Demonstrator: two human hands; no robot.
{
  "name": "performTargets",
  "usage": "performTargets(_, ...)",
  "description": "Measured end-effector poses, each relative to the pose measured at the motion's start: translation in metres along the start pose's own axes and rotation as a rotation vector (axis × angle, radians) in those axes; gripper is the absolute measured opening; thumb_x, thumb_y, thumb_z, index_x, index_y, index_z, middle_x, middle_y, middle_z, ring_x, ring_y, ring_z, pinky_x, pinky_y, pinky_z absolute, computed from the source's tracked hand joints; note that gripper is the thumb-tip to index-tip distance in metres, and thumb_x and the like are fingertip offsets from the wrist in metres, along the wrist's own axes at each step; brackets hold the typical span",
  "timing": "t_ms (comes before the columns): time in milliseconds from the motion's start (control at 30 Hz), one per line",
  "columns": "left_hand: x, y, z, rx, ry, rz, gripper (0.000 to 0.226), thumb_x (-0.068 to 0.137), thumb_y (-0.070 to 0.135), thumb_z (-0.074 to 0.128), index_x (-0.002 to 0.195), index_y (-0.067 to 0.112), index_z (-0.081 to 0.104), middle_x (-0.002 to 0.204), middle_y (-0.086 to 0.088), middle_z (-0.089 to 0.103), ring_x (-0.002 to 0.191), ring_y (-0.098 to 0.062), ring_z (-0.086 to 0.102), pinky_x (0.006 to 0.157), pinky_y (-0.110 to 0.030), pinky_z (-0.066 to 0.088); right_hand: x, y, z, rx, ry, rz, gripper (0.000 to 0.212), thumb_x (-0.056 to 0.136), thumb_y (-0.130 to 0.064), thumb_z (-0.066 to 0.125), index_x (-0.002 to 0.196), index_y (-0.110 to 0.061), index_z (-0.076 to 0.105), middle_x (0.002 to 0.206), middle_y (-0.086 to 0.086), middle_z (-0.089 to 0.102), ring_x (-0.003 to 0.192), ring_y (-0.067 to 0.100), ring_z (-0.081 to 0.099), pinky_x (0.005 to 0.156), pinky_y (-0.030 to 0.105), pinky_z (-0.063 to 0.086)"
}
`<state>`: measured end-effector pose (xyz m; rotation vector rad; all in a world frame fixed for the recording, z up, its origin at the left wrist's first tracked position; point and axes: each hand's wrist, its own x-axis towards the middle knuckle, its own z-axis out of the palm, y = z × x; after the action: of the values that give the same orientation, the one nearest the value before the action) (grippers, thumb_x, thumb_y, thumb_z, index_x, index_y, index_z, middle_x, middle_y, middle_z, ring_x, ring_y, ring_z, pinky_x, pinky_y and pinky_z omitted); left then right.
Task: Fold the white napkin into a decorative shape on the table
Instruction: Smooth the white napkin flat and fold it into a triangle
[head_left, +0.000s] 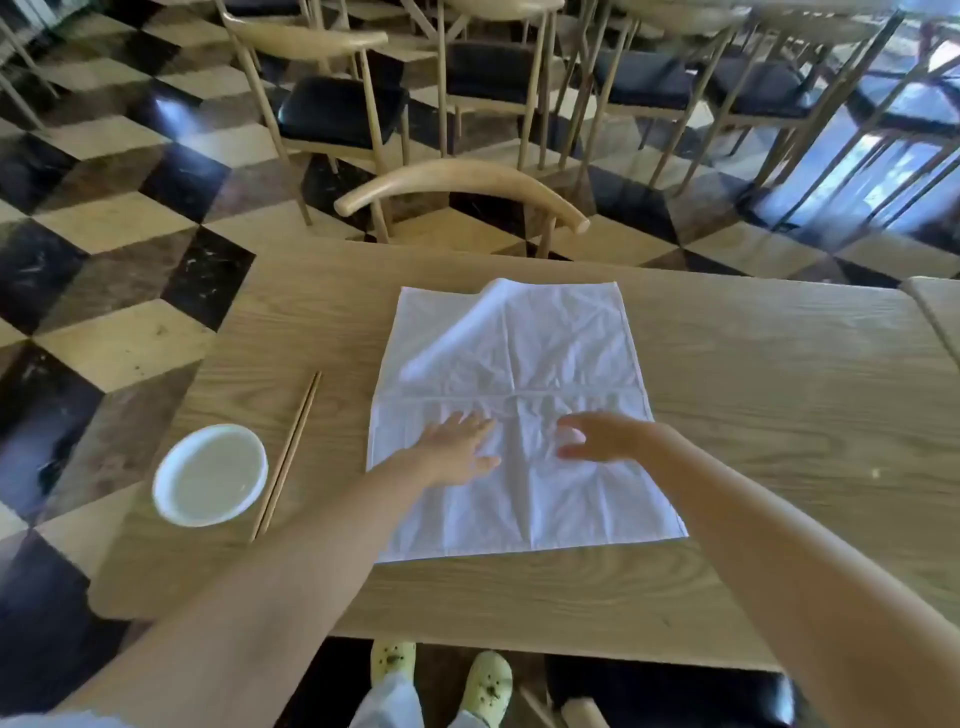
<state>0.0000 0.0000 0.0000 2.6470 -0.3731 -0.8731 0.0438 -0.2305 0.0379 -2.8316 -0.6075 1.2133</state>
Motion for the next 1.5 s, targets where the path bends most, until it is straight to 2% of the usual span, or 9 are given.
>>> performTargets(133, -0.022, -0.001, 0.064, 0.258, 0.039, 0.030, 0.081, 0.087, 0.064, 0.034, 0.147, 0.030, -0.010, 0.154, 0.000, -0.024, 0.141, -0.024, -0.023, 0.113, -0.054, -0.010, -0.008, 0.013, 0.073, -0.112, 0.104, -0.042, 0.090, 0.086, -0.056, 0.049, 0.148, -0.023, -0.008, 0.153, -0.004, -0.023, 0.144, 0.024, -0.013, 0.116, 0.053, 0.004)
performTargets(267, -0.032, -0.009, 0.078, 0.307, 0.147, 0.124, 0.085, 0.085, 0.067, 0.033, 0.147, 0.029, -0.011, 0.152, 0.002, -0.026, 0.140, -0.020, -0.026, 0.113, -0.052, -0.015, -0.016, 0.024, 0.097, -0.150, 0.303, -0.120, 0.081, 0.088, -0.053, 0.046, 0.148, -0.019, 0.003, 0.156, 0.005, -0.013, 0.144, 0.028, -0.012, 0.117, 0.053, 0.005)
performTargets(533, -0.045, 0.001, 0.105, 0.568, 0.266, 0.317, 0.053, 0.089, 0.033, 0.030, 0.130, 0.005, 0.050, 0.135, -0.015, 0.053, 0.126, -0.031, 0.048, 0.102, -0.045, 0.041, -0.023, 0.030, 0.125, -0.417, 0.526, -0.267, 0.060, 0.054, -0.036, 0.083, 0.102, -0.002, 0.069, 0.111, 0.016, 0.068, 0.104, 0.033, 0.065, 0.075, 0.040, 0.058)
performTargets(733, -0.036, 0.011, 0.092, 0.669, 0.336, 0.397, 0.042, 0.077, -0.001, 0.040, 0.105, 0.007, 0.070, 0.105, -0.010, 0.072, 0.099, -0.023, 0.068, 0.082, -0.031, 0.056, -0.018, 0.024, 0.121, -0.343, 0.696, -0.316, 0.026, 0.054, -0.001, 0.070, 0.080, -0.003, 0.071, 0.083, 0.009, 0.071, 0.081, 0.026, 0.070, 0.064, 0.030, 0.058)
performTargets(933, -0.058, 0.005, 0.083, 0.589, 0.423, 0.591, 0.032, 0.066, 0.029, 0.078, 0.096, 0.020, 0.074, 0.103, 0.000, 0.073, 0.096, -0.011, 0.068, 0.086, -0.025, 0.054, -0.035, 0.018, 0.134, -0.270, 0.640, -0.354, 0.012, 0.058, -0.007, 0.050, 0.053, -0.016, 0.056, 0.058, -0.001, 0.055, 0.052, 0.019, 0.055, 0.043, 0.026, 0.041)
performTargets(1200, -0.050, 0.010, 0.071, 0.230, 0.509, 0.353, 0.026, 0.084, 0.023, 0.046, 0.090, 0.010, 0.068, 0.083, -0.006, 0.068, 0.067, -0.023, 0.065, 0.052, -0.029, 0.053, -0.041, 0.004, 0.120, -0.060, 0.730, -0.266, 0.022, 0.076, -0.034, 0.052, 0.068, -0.018, 0.064, 0.065, -0.005, 0.060, 0.061, 0.016, 0.058, 0.054, 0.028, 0.050)
performTargets(1300, -0.005, 0.010, 0.034, 0.073, 0.610, 0.067, 0.042, 0.091, 0.024, 0.038, 0.126, 0.008, 0.055, 0.124, -0.016, 0.060, 0.113, -0.032, 0.059, 0.089, -0.044, 0.051, -0.003, -0.012, 0.082, 0.092, 0.766, -0.162, 0.042, 0.085, -0.039, 0.037, 0.101, -0.014, 0.065, 0.098, 0.001, 0.069, 0.094, 0.023, 0.064, 0.078, 0.034, 0.052)
performTargets(1367, 0.029, 0.009, 0.012, 0.026, 0.534, -0.082, 0.049, 0.098, 0.027, 0.031, 0.145, 0.016, 0.025, 0.154, -0.009, 0.024, 0.142, -0.024, 0.020, 0.114, -0.046, 0.021, 0.031, -0.028, 0.054, 0.203, 0.700, -0.109, 0.050, 0.092, -0.039, 0.029, 0.129, -0.011, 0.049, 0.135, 0.006, 0.053, 0.128, 0.024, 0.045, 0.104, 0.038, 0.038)
performTargets(1500, 0.097, -0.011, -0.012, 0.106, 0.505, -0.237, 0.056, 0.099, 0.039, 0.021, 0.149, 0.022, 0.002, 0.159, 0.002, 0.001, 0.145, -0.016, -0.003, 0.115, -0.048, 0.001, 0.109, -0.050, 0.005, 0.337, 0.655, -0.022, 0.051, 0.099, -0.026, 0.028, 0.147, -0.013, 0.017, 0.158, 0.003, 0.011, 0.145, 0.017, 0.005, 0.118, 0.035, 0.006)
